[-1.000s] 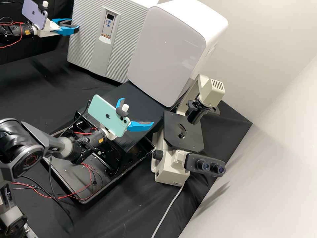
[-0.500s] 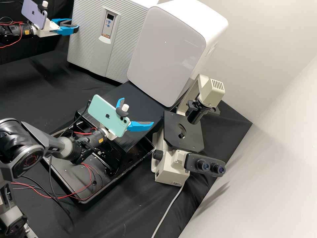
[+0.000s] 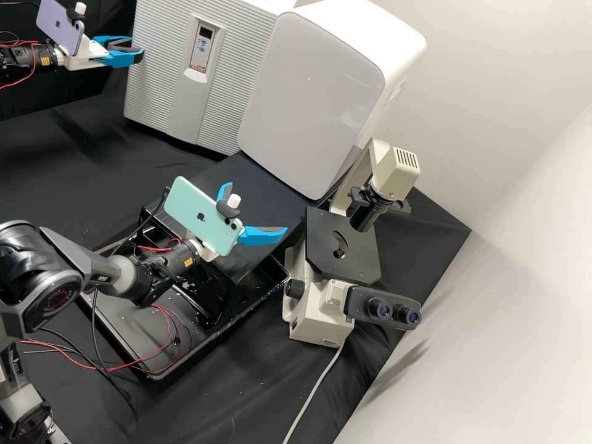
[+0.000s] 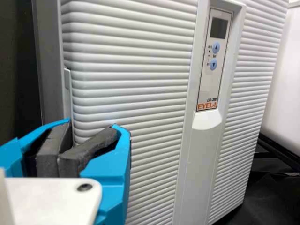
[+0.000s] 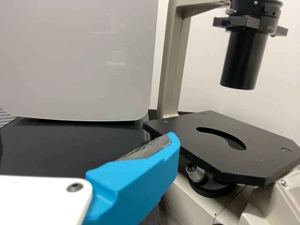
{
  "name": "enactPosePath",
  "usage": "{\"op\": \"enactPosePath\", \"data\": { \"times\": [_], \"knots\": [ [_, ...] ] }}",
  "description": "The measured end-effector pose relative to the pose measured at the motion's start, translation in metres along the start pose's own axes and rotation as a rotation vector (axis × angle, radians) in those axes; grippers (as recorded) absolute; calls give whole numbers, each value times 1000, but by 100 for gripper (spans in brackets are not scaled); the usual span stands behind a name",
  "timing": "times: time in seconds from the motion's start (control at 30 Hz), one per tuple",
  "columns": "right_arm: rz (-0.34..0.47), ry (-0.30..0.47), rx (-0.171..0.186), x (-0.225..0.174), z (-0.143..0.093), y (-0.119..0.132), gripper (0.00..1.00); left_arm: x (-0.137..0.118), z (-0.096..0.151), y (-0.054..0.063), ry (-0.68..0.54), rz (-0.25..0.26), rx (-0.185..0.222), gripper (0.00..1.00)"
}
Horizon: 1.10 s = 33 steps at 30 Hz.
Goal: Open the incubator door
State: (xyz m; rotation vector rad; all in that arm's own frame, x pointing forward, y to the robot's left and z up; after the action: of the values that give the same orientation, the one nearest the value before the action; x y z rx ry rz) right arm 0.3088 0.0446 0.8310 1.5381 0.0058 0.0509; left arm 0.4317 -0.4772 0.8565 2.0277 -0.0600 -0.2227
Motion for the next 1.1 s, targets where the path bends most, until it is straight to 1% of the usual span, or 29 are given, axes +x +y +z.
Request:
{"op": "enactPosePath", "data": {
  "times": [0.1,0.2,0.37,0.43,0.57,0.63,0.67,0.8,0.9,0.97,1.03,1.1],
  "knots": [
    [0,0,0,0,0,0,100,-3,0,-1,-10,-4,3,0],
    [0,0,0,0,0,0,100,-8,1,-2,-19,0,-9,0],
    [0,0,0,0,0,0,100,-24,7,-4,-41,3,-33,0],
    [0,0,0,0,0,0,100,-32,11,-3,-58,0,-24,0],
    [0,0,0,0,0,0,100,-51,16,-6,-96,-12,5,0],
    [0,0,0,0,0,0,100,-61,20,-2,-141,22,18,0],
    [0,0,0,0,0,0,100,-65,23,-1,-162,41,18,0],
    [0,0,0,0,0,0,100,-82,28,3,-203,85,13,0],
    [0,0,0,0,0,0,100,-96,30,-2,-196,73,4,0],
    [0,0,0,0,0,0,100,-104,30,-8,-189,54,-5,0],
    [0,0,0,0,0,0,100,-113,31,-14,-179,36,-4,0],
    [0,0,0,0,0,0,100,-121,32,-17,-171,25,3,0]
  ]
}}
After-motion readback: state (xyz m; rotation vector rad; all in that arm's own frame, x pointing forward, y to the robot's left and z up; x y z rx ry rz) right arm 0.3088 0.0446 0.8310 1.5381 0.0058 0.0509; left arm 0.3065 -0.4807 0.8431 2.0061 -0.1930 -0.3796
